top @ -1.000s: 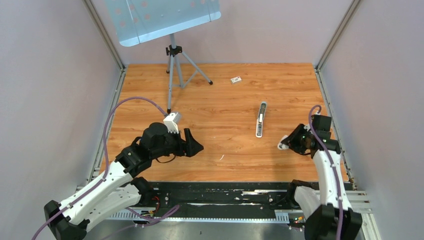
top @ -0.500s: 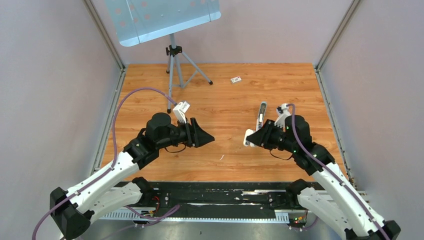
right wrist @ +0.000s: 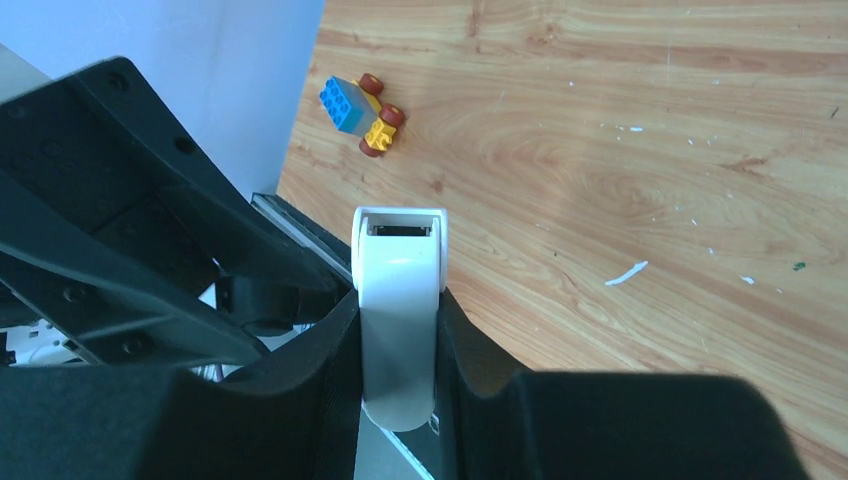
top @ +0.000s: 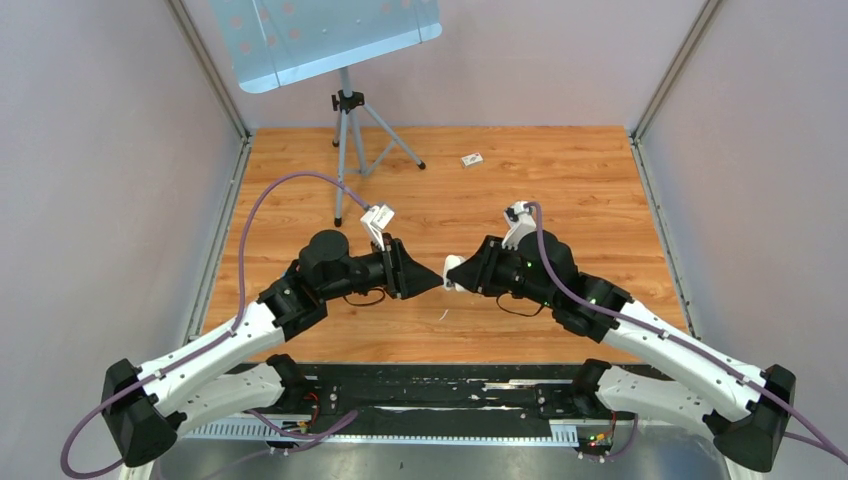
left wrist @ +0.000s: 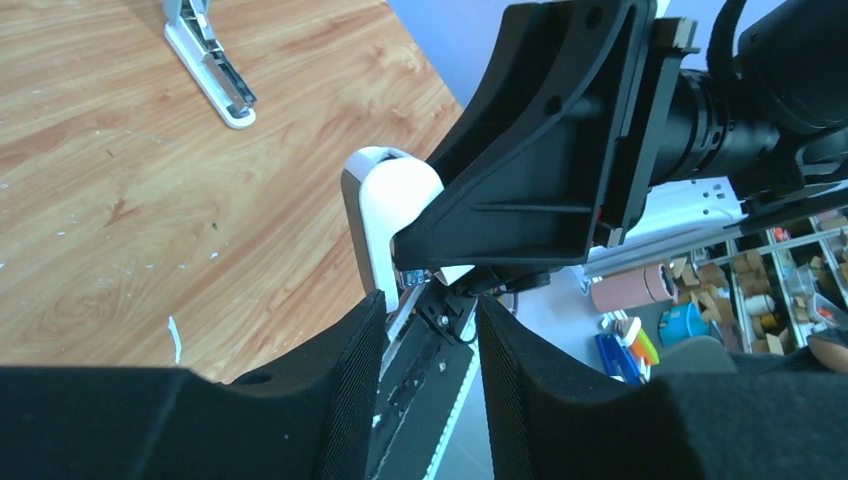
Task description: Load the staples into the stapler
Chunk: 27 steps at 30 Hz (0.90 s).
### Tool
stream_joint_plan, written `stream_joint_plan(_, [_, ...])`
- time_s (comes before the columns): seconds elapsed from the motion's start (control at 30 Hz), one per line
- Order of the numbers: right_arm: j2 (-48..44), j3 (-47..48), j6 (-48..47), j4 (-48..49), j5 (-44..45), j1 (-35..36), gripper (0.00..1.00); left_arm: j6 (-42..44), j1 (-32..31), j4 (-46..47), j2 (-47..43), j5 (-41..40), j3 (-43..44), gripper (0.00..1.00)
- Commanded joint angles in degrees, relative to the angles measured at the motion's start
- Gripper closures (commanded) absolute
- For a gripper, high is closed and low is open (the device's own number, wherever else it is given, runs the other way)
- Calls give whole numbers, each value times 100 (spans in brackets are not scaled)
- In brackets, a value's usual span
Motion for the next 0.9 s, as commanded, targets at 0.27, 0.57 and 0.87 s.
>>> stream_joint_plan(0.27, [-46,157,325,405,946,399,100,408,-201,146,40,-419,-371,65])
stream_joint_plan(0.57, [24,141,332,467,950,487,100,619,-210,217,500,-465,-68,63])
stream_joint_plan(0.87, [180,128,316,467,1061,523,100,670,-219,282,609,-412,-144,52])
